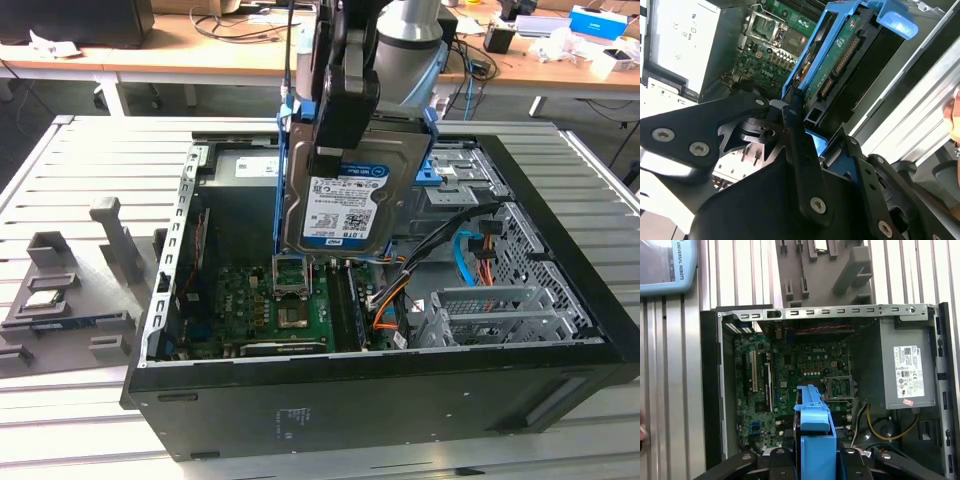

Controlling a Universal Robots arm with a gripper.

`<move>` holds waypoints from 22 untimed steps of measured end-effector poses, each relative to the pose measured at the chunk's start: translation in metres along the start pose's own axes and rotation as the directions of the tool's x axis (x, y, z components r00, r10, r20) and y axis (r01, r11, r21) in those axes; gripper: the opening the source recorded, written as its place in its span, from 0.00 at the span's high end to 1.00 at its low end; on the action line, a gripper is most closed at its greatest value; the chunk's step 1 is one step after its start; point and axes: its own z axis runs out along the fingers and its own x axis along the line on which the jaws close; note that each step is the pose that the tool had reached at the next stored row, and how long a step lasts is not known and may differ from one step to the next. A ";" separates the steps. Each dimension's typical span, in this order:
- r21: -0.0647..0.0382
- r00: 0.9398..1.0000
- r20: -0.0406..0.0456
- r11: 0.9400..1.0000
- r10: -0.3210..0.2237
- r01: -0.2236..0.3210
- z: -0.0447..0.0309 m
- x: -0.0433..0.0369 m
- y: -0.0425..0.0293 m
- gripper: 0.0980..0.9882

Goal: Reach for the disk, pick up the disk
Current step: 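Pick up the disk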

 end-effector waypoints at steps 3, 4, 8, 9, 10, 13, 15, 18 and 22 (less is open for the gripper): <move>0.000 1.000 -0.001 1.000 0.000 0.000 0.0000 0.0038 -0.0002 0.70; 0.000 1.000 -0.001 1.000 0.000 0.000 0.0000 0.0047 -0.0002 0.70; 0.000 1.000 -0.003 1.000 0.000 0.000 0.0000 0.0106 -0.0006 0.70; 0.000 1.000 -0.003 1.000 0.000 0.000 0.0001 0.0118 -0.0007 0.70; 0.000 1.000 -0.004 1.000 0.000 0.000 0.0000 0.0138 -0.0008 0.70; 0.000 1.000 -0.006 1.000 0.000 0.000 -0.0002 0.0233 -0.0013 0.70; 0.000 1.000 -0.007 1.000 0.001 -0.001 -0.0003 0.0311 -0.0018 0.70; 0.001 1.000 -0.010 1.000 0.001 -0.001 -0.0006 0.0410 -0.0023 0.70; 0.001 1.000 -0.014 1.000 0.001 -0.001 -0.0010 0.0581 -0.0033 0.70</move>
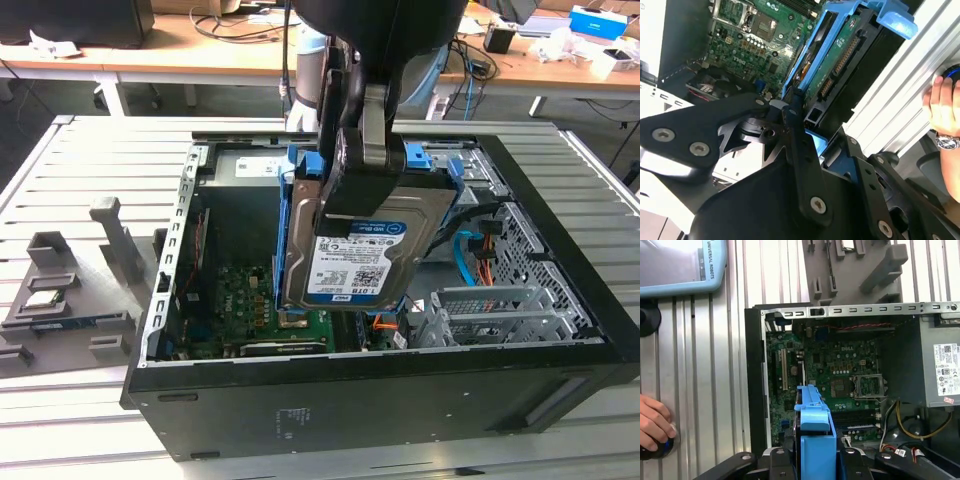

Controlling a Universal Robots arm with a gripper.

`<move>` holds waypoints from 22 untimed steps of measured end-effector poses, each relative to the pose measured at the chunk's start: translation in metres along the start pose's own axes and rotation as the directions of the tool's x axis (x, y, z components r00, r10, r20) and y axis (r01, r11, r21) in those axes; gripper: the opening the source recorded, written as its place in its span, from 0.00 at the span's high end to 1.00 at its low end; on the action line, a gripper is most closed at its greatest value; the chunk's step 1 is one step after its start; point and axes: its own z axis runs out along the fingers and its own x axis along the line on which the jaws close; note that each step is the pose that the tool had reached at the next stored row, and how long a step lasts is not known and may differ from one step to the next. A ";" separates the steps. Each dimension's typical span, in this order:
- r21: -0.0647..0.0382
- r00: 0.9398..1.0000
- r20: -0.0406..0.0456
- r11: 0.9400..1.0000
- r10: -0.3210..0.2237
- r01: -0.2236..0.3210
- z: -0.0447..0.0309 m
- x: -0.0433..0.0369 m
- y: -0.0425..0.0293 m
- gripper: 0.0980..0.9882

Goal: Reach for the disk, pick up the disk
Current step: 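Pick up the disk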

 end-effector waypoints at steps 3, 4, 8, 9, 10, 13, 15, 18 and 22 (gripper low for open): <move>0.000 1.000 -0.001 1.000 0.000 0.000 -0.0001 0.0035 -0.0002 0.70; 0.000 1.000 -0.002 1.000 0.000 0.000 -0.0001 0.0035 -0.0002 0.70; 0.000 1.000 -0.002 1.000 0.000 0.000 -0.0006 0.0031 -0.0082 0.70; -0.001 1.000 -0.002 1.000 -0.001 0.001 -0.0012 0.0026 -0.0181 0.70; -0.001 1.000 -0.002 1.000 -0.001 0.001 -0.0015 0.0023 -0.0218 0.70; -0.001 1.000 -0.002 1.000 -0.001 0.001 -0.0026 0.0014 -0.0377 0.70; -0.002 1.000 -0.002 1.000 -0.001 0.001 -0.0051 -0.0008 -0.0748 0.70; -0.003 1.000 -0.002 1.000 -0.001 0.001 -0.0061 -0.0017 -0.0909 0.70; -0.004 1.000 -0.002 1.000 -0.001 0.001 -0.0073 -0.0027 -0.1083 0.70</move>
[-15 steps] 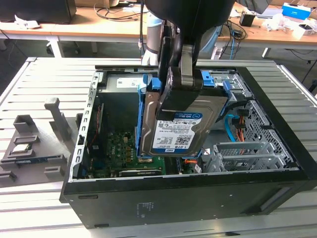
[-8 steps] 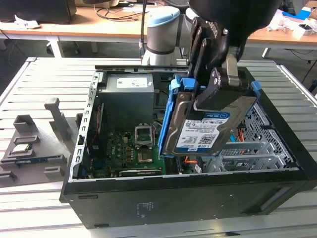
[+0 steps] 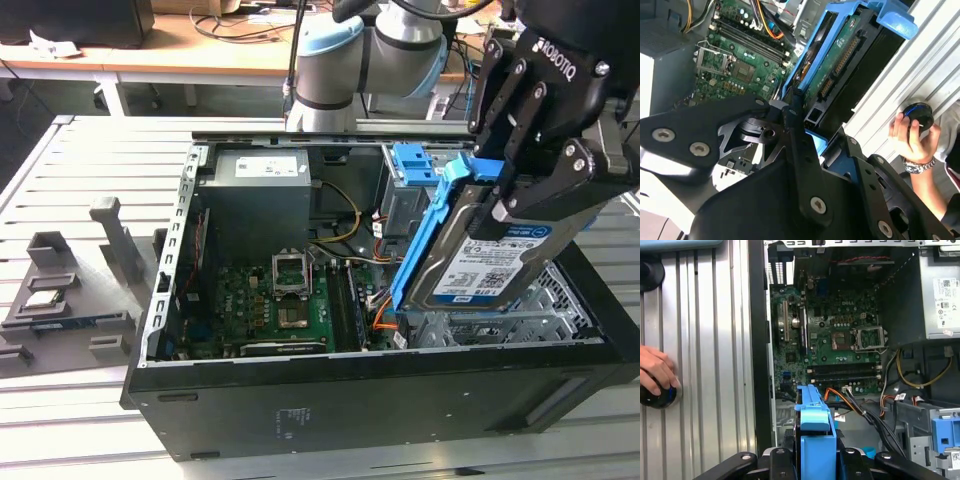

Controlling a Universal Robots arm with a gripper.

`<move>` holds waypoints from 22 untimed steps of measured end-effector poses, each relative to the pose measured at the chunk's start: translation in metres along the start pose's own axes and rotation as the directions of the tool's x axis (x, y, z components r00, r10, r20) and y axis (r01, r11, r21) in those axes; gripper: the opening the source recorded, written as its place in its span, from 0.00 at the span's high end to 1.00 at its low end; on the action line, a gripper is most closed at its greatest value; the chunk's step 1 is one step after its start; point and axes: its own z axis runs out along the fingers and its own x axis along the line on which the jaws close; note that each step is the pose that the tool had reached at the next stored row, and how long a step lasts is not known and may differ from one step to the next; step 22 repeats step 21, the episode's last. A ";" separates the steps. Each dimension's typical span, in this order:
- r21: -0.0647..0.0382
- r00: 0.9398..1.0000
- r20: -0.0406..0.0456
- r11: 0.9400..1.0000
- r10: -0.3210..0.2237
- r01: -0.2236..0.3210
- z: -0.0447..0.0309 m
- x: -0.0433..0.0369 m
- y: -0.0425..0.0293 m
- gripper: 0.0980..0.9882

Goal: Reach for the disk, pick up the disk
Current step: 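Pick up the disk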

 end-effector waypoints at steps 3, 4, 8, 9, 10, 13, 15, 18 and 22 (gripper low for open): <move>-0.001 1.000 0.000 1.000 -0.001 0.001 -0.0014 -0.0019 -0.0192 0.70; -0.002 1.000 0.000 1.000 -0.002 0.002 -0.0018 -0.0032 -0.0268 0.70; -0.003 1.000 -0.001 1.000 -0.003 0.003 -0.0026 -0.0076 -0.0453 0.70; -0.003 1.000 -0.001 1.000 -0.004 0.004 -0.0022 -0.0104 -0.0490 0.70; -0.003 1.000 -0.001 1.000 -0.004 0.004 -0.0021 -0.0123 -0.0502 0.70; -0.003 1.000 -0.002 1.000 -0.006 0.006 -0.0017 -0.0150 -0.0527 0.70; -0.003 1.000 -0.003 1.000 -0.005 0.005 -0.0019 -0.0150 -0.0528 0.70; -0.003 1.000 -0.003 1.000 -0.005 0.005 -0.0018 -0.0151 -0.0529 0.70; -0.003 1.000 -0.003 1.000 -0.005 0.005 -0.0018 -0.0151 -0.0531 0.70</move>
